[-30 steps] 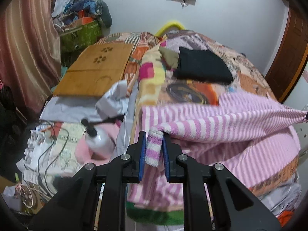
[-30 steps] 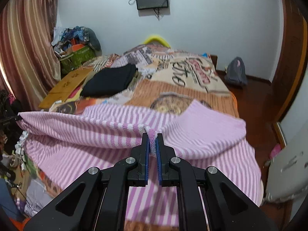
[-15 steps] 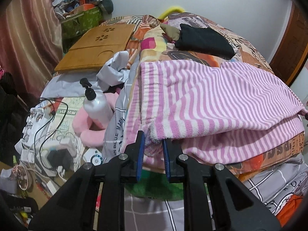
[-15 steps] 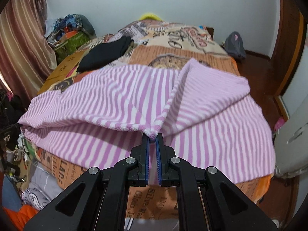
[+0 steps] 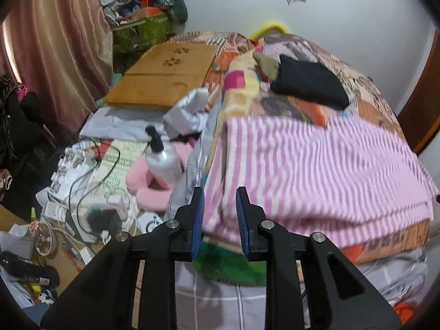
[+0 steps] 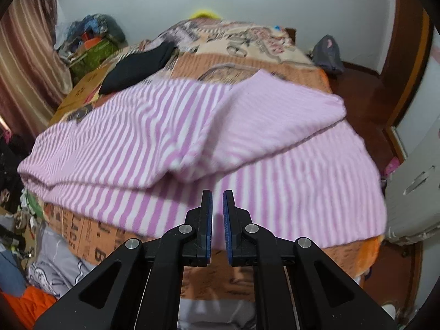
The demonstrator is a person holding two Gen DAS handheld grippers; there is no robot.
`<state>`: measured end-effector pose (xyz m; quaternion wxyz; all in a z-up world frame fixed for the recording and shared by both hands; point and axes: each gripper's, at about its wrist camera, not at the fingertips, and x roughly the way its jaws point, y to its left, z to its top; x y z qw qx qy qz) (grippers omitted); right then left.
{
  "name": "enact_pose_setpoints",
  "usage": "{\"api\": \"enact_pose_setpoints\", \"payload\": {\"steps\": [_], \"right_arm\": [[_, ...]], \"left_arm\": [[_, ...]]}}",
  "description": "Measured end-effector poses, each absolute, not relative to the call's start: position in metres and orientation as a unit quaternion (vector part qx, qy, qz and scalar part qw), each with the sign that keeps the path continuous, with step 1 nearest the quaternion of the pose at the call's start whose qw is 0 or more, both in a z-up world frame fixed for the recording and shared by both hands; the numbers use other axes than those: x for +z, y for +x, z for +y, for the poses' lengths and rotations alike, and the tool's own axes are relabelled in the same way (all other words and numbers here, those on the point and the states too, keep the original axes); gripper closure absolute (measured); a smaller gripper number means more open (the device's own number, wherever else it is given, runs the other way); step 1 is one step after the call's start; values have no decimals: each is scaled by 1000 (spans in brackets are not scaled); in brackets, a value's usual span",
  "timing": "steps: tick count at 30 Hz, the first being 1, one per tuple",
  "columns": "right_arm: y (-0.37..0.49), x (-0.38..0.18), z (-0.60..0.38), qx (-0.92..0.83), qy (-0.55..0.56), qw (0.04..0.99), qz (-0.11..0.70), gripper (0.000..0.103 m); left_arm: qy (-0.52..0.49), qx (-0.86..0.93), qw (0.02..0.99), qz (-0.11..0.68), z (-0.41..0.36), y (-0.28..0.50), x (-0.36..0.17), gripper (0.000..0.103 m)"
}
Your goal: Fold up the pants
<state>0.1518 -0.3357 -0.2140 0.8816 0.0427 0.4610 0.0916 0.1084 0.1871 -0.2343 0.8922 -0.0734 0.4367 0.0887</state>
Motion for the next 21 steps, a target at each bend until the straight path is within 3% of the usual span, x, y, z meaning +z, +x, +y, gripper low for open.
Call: {"api": "enact_pose_setpoints", "payload": {"steps": [3,5,7,9,11,13,21], "right_arm": [[162,-197,-347,82,49,892,442,92],[170,-188,-351,71,43,899,431,84],[181,-179,-354,57,33,908,415,65],[194,-170,-357,48,24,915,399,55],[209,-165,-357,46,15,919,391,53],[229,-162,-358,50,9,920,388,52],[309,-193,-360,64,13,907,416,51]], "left_arm": [[-66,80,899,426,175,128,-217,80],[-56,74,903,418,162,142,-208,79],[-54,65,906,414,148,159,-200,69],[-59,51,909,408,134,177,-194,61],[-59,38,914,400,119,194,-190,57],[-56,21,920,388,99,216,-187,47],[-32,-22,914,404,35,294,-209,46]]}}
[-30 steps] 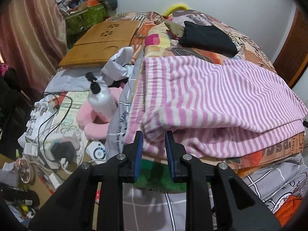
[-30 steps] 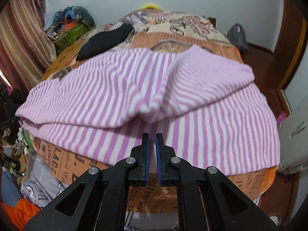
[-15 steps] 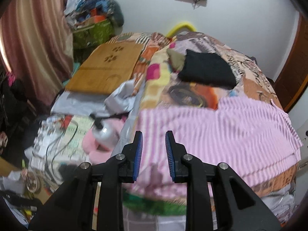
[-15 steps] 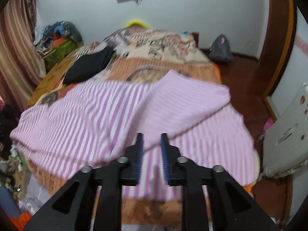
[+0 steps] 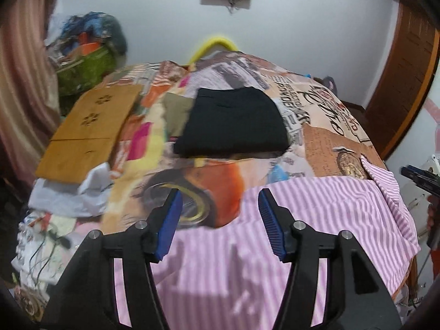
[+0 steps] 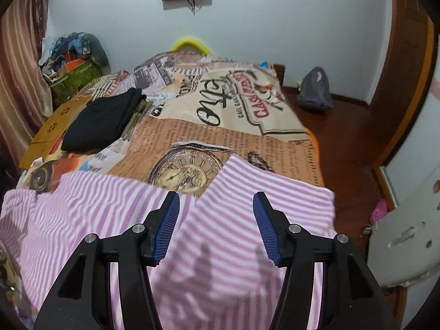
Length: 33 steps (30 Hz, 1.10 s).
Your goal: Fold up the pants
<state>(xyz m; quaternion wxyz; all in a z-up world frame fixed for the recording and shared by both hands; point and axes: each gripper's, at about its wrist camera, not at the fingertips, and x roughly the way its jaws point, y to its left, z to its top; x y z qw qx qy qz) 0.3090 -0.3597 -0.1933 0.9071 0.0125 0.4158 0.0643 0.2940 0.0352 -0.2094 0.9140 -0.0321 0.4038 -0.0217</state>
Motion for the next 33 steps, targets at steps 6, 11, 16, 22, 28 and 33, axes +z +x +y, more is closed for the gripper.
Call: {"api": "enact_pose_setpoints", "payload": {"steps": [6,11,16,22,28,33], "right_arm": [[374,-239,-363,62,22,883,465,51],[421,-273,-373,59,36,861,504,51],[449,-302,-375,72,36,839,538,55],[442,-301,-375,82,21,848,522,95],[408,-259,-402,83,54,871,481,96],[358,-203,-430,77,68,896,432,96]], "left_arm": [[-18,-46,911,410,-3,341,-230,46],[-12,-59,903,426,-20,367,-248,46],[4,-69,894,442,-36,378,-264,46],[30,-89,888,450,-66,375,-263,46],[25,-131,884,449,-106,354,-242,46],[21,-167,877,449,-150,330,-228,46]]}}
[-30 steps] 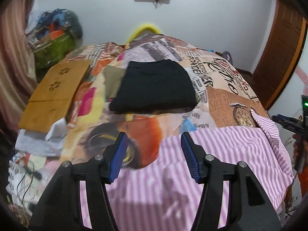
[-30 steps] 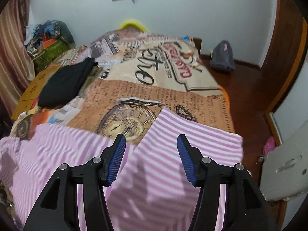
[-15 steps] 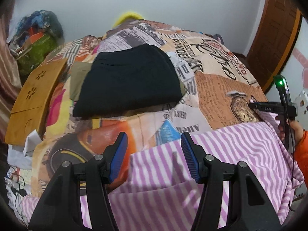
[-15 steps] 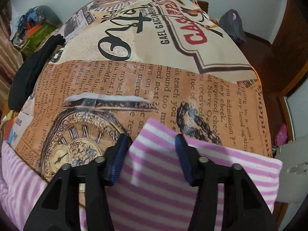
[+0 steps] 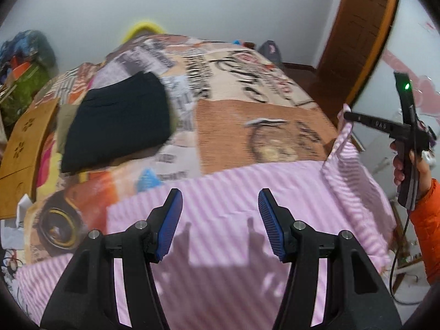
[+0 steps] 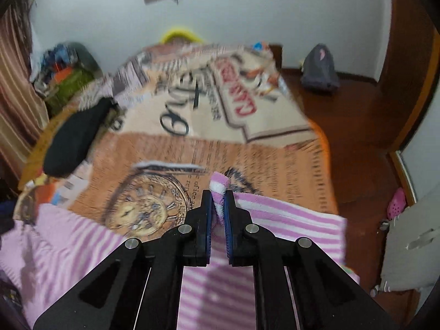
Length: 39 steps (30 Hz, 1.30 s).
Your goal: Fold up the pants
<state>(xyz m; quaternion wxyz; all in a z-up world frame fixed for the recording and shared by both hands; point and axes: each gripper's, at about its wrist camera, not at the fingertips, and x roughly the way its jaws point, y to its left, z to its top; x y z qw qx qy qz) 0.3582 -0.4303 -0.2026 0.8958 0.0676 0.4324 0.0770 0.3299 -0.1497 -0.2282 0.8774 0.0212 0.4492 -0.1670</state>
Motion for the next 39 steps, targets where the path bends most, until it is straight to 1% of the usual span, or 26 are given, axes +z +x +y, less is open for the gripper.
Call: {"api": "enact_pose_setpoints", "payload": {"steps": [4,7,14,18,21,23,25,27,30,35,39], "right_arm": [[329,-167,-454,73,83,908,405,96],[306,-156,-466,66,91,912,394,96],[272,-153,-483,48,109,919,375,96],[259,-150,-496,35,123,922,366,96],[250,-148,-508,24,131,923,361,96],[246,-148,-516,18,136,923,358,96],[241,-148,-525,12,146,923,355,96],[237,-148,-532,11,155,923,352,96],[232,-146,-539,9,158,924,347,96],[220,-141,-545,11,158,929,335,96],[197,-156,-558,-3,168,926,339,96]], "left_arm": [[35,-195,871,449,-190,308,-224,45],[48,-216,866,449,-221,290,-225,45],[57,-263,836,478,-281,263,-247,45],[42,-277,817,504,-303,257,-265,45],[49,-286,813,505,-316,251,-276,45],[68,-292,813,499,-326,245,-281,58],[91,-294,813,495,-332,241,-284,86],[100,-299,811,493,-335,239,-285,96],[101,-303,818,478,-335,236,-275,99],[109,-326,825,448,-338,223,-252,99],[132,-342,816,447,-346,207,-253,99]]}}
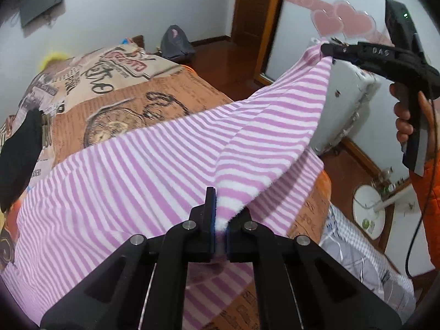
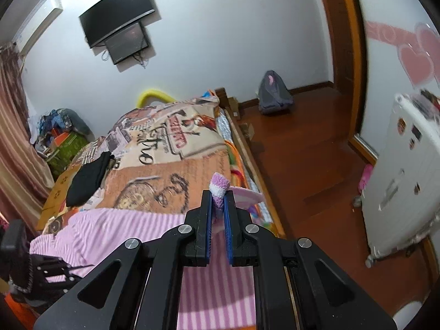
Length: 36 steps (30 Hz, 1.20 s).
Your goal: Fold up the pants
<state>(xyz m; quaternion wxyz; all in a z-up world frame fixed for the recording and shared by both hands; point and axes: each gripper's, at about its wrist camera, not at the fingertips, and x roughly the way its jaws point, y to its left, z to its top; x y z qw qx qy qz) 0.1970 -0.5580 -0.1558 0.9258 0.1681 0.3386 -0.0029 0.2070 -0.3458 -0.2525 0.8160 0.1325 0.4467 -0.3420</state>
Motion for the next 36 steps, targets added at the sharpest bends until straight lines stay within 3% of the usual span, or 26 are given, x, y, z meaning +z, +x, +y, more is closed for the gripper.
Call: {"api": "enact_pose_setpoints", "payload": {"steps": [17,21,30,36], "right_arm": [[142,-285,-595,-80,249,861,436,96],[139,-299,-592,-89,243,855,450,95],[139,-317,-580,-105,207,845,481,92],[136,-305,-580,-119,191,842,490,87]], "left_arm": [[147,-341,785,497,-358,182,-297,97],[160,-336,788,490,-359,174,-295,92],[142,-344,780,504,-351,166,-280,68],[126,-350,791,485,-330,158,-251,65]]}}
